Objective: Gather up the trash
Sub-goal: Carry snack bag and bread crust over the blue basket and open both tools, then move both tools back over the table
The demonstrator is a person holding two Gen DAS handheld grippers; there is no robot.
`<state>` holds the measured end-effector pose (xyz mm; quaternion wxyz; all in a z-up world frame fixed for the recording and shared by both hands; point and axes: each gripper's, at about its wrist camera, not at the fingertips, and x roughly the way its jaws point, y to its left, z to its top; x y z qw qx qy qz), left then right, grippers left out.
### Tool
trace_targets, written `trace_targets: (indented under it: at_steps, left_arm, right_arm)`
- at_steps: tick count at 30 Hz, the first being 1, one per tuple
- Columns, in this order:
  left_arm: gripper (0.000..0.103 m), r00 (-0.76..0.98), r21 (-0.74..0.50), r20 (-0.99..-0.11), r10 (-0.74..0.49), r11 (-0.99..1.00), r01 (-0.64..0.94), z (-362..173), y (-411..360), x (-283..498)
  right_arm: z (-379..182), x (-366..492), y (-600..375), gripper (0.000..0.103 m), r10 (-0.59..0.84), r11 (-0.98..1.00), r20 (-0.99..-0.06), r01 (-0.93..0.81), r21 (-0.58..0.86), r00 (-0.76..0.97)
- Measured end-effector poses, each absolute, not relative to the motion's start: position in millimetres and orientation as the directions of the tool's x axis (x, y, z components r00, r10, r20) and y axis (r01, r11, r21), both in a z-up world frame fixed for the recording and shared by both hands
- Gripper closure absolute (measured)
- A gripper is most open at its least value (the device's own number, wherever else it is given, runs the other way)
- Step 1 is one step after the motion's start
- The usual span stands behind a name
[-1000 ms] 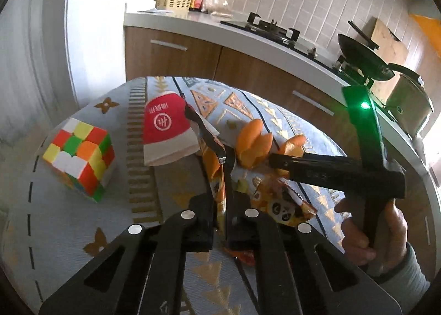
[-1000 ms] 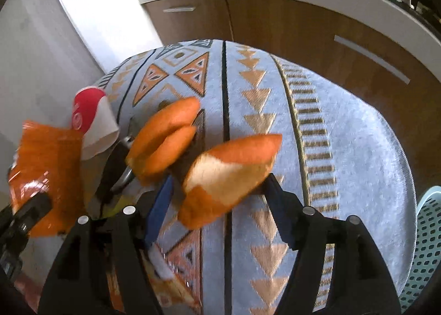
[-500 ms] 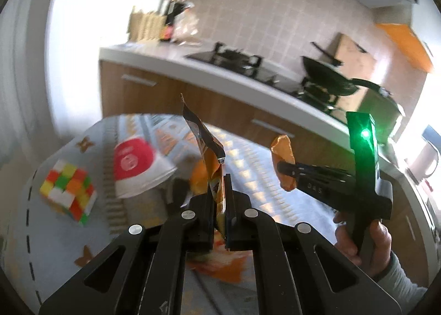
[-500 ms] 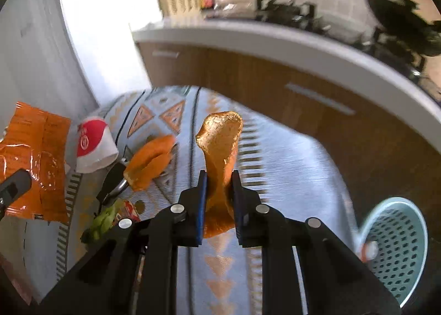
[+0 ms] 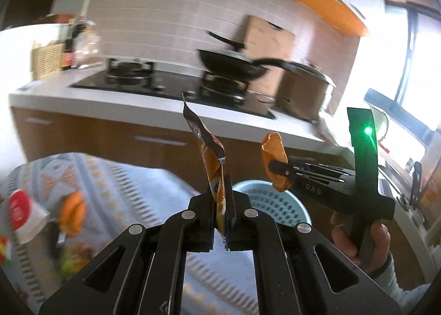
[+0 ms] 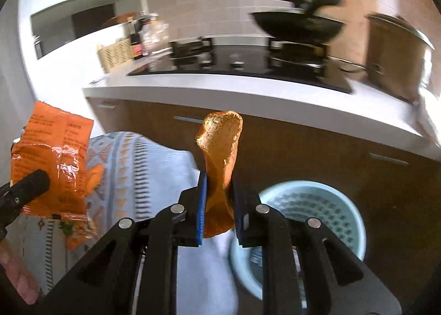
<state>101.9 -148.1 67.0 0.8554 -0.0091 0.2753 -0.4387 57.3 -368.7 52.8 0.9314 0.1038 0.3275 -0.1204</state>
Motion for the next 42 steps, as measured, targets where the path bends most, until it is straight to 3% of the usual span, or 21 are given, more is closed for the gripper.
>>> trace_targets:
  at_steps: [12, 17, 19, 20, 21, 23, 25, 30, 42]
  left_arm:
    - [0.1, 0.269, -0.299, -0.599, -0.754, 0.522, 0.799, 14, -275, 94]
    - [0.097, 0.257, -0.277, -0.642, -0.723, 0.531, 0.801, -4, -300, 93]
    - [0.083, 0.263, -0.27, -0.651, -0.713, 0.541, 0.797, -7, -306, 94]
    - [0.065, 0.272, -0.266, -0.654, -0.706, 0.551, 0.791, -9, -307, 94]
    - [0.058, 0.286, -0.259, -0.651, -0.703, 0.561, 0.786, -9, -308, 95]
    - [0.058, 0.303, -0.25, -0.649, -0.698, 0.572, 0.781, -9, -307, 96]
    - [0.057, 0.307, -0.254, -0.648, -0.697, 0.578, 0.776, -9, -304, 98]
    - [0.05, 0.335, -0.262, -0.623, -0.707, 0.592, 0.762, -3, -289, 99]
    - [0.049, 0.407, -0.279, -0.557, -0.725, 0.624, 0.73, 19, -242, 94]
  right_arm:
    - [-37, 12, -473, 0.084, -0.161, 0.855, -0.809, 0.489, 0.172, 0.565]
    - [-58, 5, -490, 0.082, -0.145, 0.832, -0.831, 0.521, 0.191, 0.537]
    - [-62, 4, -495, 0.078, -0.136, 0.826, -0.832, 0.525, 0.205, 0.538]
    - [-63, 3, -495, 0.076, -0.135, 0.825, -0.831, 0.526, 0.208, 0.54]
    - [-63, 3, -494, 0.073, -0.136, 0.825, -0.828, 0.525, 0.209, 0.543]
    - [-62, 2, -494, 0.068, -0.143, 0.826, -0.823, 0.525, 0.207, 0.55]
    - [-58, 0, -494, 0.055, -0.152, 0.826, -0.812, 0.523, 0.209, 0.564]
    - [-42, 1, -483, 0.055, -0.163, 0.844, -0.784, 0.496, 0.203, 0.599]
    - [-9, 8, -440, 0.055, -0.141, 0.892, -0.724, 0.403, 0.203, 0.676]
